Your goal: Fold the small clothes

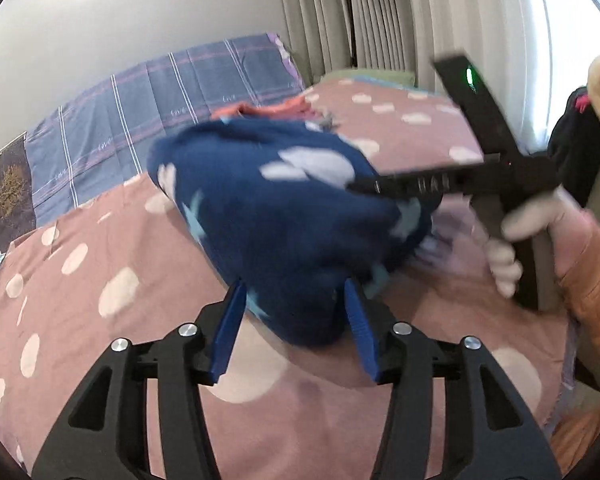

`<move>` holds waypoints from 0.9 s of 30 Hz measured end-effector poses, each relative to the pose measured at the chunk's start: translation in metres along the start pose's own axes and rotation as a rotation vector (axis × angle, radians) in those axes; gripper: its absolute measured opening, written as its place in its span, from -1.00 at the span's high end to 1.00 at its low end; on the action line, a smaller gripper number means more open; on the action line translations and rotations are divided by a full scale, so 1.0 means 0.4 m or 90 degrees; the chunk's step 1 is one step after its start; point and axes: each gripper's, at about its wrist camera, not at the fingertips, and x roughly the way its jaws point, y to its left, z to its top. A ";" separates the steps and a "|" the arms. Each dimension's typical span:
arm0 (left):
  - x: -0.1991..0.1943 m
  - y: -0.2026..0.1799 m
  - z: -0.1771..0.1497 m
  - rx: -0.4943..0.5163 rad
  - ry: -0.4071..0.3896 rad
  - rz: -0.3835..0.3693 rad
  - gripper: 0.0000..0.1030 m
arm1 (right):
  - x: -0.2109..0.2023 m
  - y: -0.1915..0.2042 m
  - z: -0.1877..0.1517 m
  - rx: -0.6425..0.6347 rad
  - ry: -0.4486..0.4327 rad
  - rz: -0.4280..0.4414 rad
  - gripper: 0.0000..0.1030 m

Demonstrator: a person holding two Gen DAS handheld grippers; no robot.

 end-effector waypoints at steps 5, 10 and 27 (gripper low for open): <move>0.092 -0.031 0.020 0.005 0.033 0.043 -0.18 | -0.002 0.001 0.000 0.000 -0.001 0.000 -0.18; 0.110 -0.066 0.018 0.058 0.063 0.149 -0.20 | -0.002 -0.003 0.002 0.004 -0.003 0.000 -0.18; -0.085 0.081 0.095 -0.055 -0.014 0.017 0.45 | -0.002 0.001 -0.004 -0.011 -0.006 0.017 -0.20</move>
